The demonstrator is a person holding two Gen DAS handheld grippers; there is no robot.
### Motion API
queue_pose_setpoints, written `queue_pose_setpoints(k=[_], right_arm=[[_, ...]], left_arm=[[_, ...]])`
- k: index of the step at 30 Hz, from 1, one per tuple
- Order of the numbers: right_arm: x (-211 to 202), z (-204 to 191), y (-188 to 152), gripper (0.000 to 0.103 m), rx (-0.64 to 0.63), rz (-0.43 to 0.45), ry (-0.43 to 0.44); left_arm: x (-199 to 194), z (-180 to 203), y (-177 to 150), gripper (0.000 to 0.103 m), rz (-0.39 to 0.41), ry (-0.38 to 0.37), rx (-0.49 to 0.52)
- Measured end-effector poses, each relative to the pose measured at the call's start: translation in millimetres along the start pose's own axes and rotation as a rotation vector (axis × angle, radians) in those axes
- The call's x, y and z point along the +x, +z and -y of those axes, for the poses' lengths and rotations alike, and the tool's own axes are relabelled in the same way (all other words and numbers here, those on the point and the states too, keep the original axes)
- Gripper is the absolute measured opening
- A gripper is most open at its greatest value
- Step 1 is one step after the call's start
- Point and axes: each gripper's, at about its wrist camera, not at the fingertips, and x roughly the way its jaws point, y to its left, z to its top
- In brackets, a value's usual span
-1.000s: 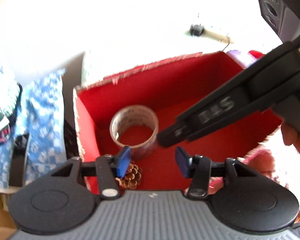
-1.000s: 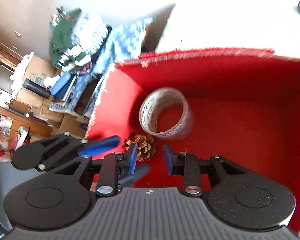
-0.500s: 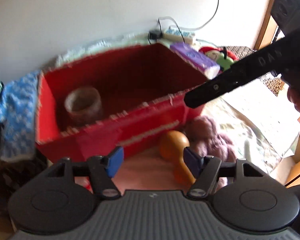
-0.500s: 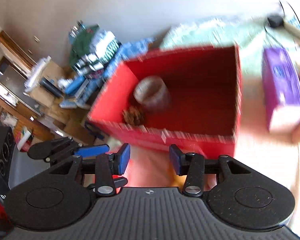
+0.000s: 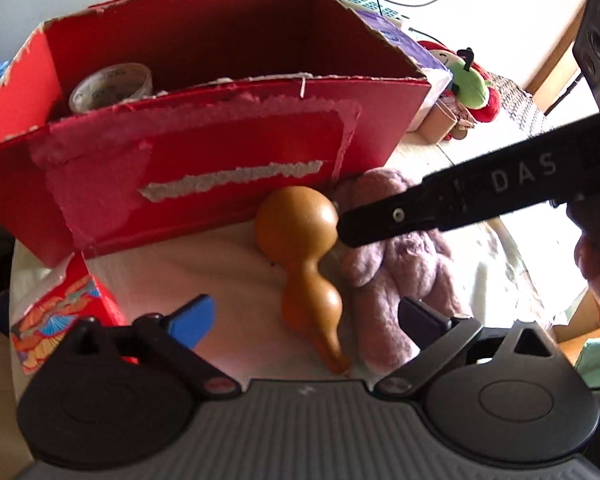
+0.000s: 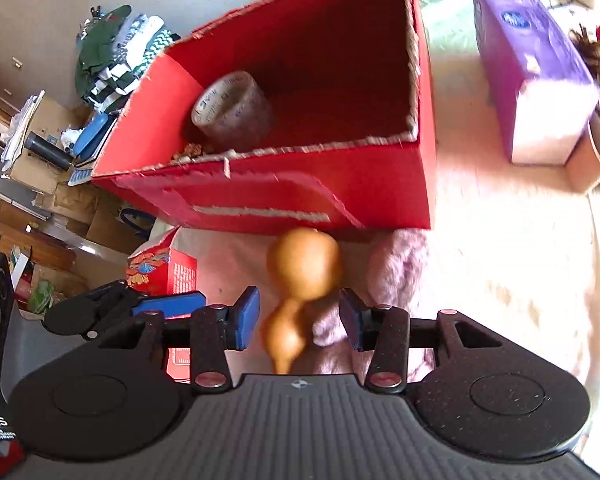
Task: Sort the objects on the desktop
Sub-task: 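Lower the right gripper and grasp the orange gourd by its neck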
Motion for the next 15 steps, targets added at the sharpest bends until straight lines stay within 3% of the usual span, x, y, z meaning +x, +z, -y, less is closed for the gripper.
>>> queue_pose_setpoints(k=[5, 7, 9, 15], right_arm=[[2, 10, -4, 0.047, 0.046, 0.011, 0.029], [3, 9, -3, 0.047, 0.039, 0.027, 0.035], [6, 7, -2, 0.047, 0.026, 0.043, 0.034], [29, 0, 1, 0.048, -0.016, 0.032, 0.000]], left_arm=[[3, 2, 3, 0.098, 0.023, 0.025, -0.023], [5, 1, 3, 0.089, 0.027, 0.025, -0.030], [9, 0, 2, 0.069, 0.025, 0.010, -0.045], [27, -4, 0, 0.061, -0.006, 0.016, -0.091]])
